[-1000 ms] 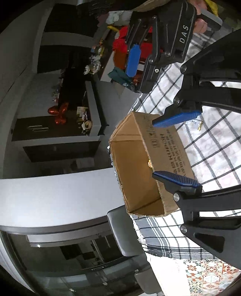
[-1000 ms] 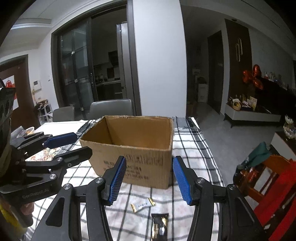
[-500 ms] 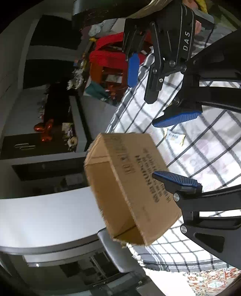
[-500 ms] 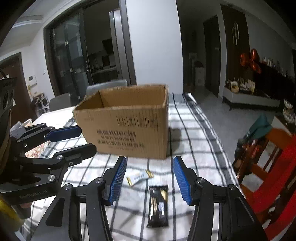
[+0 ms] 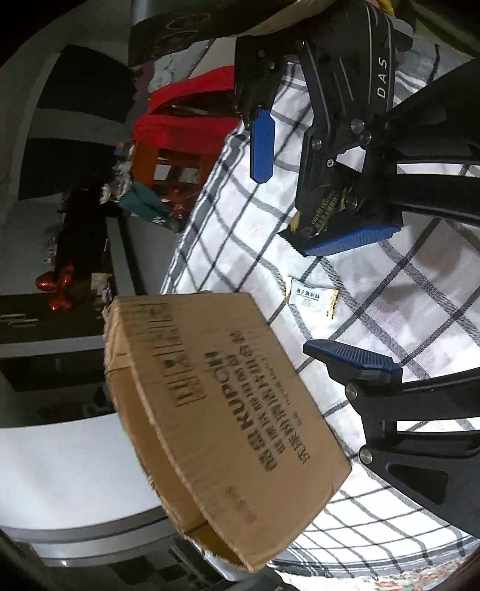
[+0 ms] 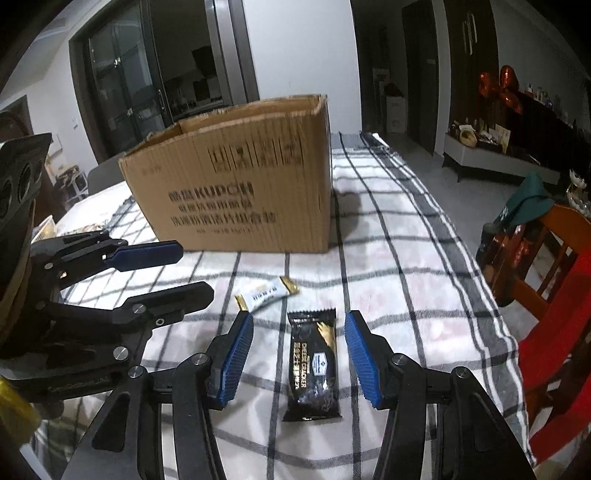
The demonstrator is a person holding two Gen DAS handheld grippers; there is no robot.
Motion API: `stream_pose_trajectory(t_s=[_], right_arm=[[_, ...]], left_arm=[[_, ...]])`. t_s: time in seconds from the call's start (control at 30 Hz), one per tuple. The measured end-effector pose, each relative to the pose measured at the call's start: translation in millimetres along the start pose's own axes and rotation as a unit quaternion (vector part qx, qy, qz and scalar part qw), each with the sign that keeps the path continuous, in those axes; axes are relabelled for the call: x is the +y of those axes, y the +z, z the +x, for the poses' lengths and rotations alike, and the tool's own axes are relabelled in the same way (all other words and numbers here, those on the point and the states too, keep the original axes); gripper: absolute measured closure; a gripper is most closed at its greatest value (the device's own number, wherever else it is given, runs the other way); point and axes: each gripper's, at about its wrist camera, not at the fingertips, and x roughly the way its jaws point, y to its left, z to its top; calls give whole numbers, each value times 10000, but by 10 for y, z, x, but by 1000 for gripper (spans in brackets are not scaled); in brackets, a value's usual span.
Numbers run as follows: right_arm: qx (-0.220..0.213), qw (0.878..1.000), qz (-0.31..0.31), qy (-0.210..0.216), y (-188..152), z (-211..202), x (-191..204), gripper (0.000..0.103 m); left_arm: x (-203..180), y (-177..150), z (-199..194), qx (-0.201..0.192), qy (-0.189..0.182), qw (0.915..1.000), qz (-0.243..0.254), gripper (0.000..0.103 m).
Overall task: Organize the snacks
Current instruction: 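Move both tools back down toward the last two snacks, then grasp the white-gold bar with the left tool while the right tool grasps the black cheese cracker packet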
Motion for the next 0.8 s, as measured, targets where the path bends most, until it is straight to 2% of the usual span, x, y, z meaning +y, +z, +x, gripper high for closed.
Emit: stream_pose_trajectory(t_s=[0.07, 0.23, 0.3, 0.53, 0.6, 0.8], right_arm=[[81, 10000, 36, 11, -21, 57, -4, 55], [224, 9997, 103, -42, -53, 172, -21, 56], [286, 9995, 123, -40, -61, 214, -26, 61], [458, 9987, 212, -30, -93, 349, -48, 61], [486, 9986, 221, -18, -95, 373, -50, 65], [525, 9983, 259, -34, -103, 424, -56, 65]], left_arm=[[2, -21, 73, 71, -46, 10000, 40, 59], [46, -17, 250, 202, -119, 9997, 28, 61], [66, -10, 334, 254, -154, 9996, 8, 64], [72, -6, 594, 475, -167, 9987, 2, 69], [73, -11, 648, 518, -166, 9985, -16, 69], [74, 4, 792, 626, -171, 9979, -69, 69]])
